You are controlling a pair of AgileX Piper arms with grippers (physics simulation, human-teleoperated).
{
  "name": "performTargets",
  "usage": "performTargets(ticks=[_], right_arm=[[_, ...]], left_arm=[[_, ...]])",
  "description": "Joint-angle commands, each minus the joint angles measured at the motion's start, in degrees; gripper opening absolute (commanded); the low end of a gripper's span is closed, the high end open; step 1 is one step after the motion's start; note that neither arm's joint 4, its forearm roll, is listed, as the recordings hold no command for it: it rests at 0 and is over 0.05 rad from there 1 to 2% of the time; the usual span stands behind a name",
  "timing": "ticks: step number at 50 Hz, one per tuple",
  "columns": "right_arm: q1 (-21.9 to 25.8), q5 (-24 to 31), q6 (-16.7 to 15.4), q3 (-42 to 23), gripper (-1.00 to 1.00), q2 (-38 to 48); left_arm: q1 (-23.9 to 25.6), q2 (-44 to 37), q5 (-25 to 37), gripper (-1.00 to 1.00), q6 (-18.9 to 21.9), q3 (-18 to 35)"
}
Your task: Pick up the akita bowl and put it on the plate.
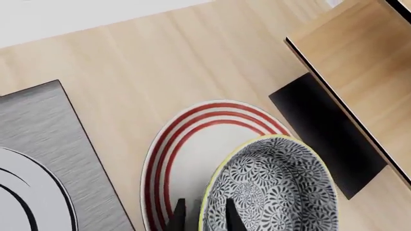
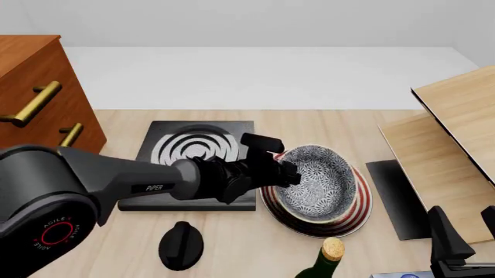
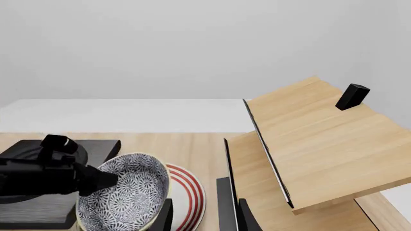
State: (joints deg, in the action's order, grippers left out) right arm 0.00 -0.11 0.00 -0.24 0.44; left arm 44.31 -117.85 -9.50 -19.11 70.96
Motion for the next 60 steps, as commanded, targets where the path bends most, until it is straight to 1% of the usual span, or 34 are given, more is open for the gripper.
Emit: performTargets(ticks=[1,16,18,20,22,24,25,27,31,32,44,46,47,48,49,60], right_arm=[[0.0,0.0,0.0,0.0,1.0,-0.01],[0.0,0.0,0.0,0.0,1.0,0.01],[0.01,0.0,0.01,0.0,1.0,0.0],[-0.01,0.0,0.01,0.0,1.0,0.0],[0.0,0.0,0.01,0.0,1.0,0.0],[0.0,0.0,0.01,0.0,1.0,0.01],[0.0,0.0,0.0,0.0,1.0,0.01],[-0.01,0.0,0.0,0.0,1.0,-0.01],[0.0,0.0,0.0,0.0,1.0,0.01],[0.0,0.0,0.01,0.0,1.0,0.02],[0.01,0.0,-0.01,0.0,1.0,0.02],[0.01,0.0,0.02,0.0,1.0,0.01],[0.0,0.0,0.01,0.0,1.0,-0.02],[0.0,0.0,0.02,0.0,1.0,0.01],[0.0,0.0,0.01,0.0,1.0,0.01],[0.0,0.0,0.01,0.0,1.0,0.01]], left_arm=[[-0.34,-0.16,-0.14,1.0,0.14,0.59],[-0.31,0.53,-0.85,1.0,0.02,-0.61],[-0.7,1.71,-1.02,1.0,0.02,-0.8],[-1.22,3.07,-0.74,1.0,0.93,-0.76],[-1.28,4.38,-0.41,1.0,0.57,-0.95],[-1.41,5.71,-0.23,1.0,1.39,-1.21],[-1.24,6.48,-0.14,1.0,0.96,-1.51],[-1.6,8.23,0.04,1.0,2.16,-1.81],[-1.66,10.96,0.44,1.0,1.77,-2.43],[-1.69,12.06,0.83,1.0,2.44,-2.52],[-2.23,19.05,2.62,1.0,3.09,-3.84],[-2.42,20.93,2.59,1.0,4.05,-4.31],[-2.91,21.26,2.4,1.0,3.05,-4.3],[-3.45,21.48,2.9,1.0,4.01,-3.89],[-3.67,21.72,2.83,1.0,4.11,-3.97],[-3.98,24.88,1.58,1.0,3.34,-6.87]])
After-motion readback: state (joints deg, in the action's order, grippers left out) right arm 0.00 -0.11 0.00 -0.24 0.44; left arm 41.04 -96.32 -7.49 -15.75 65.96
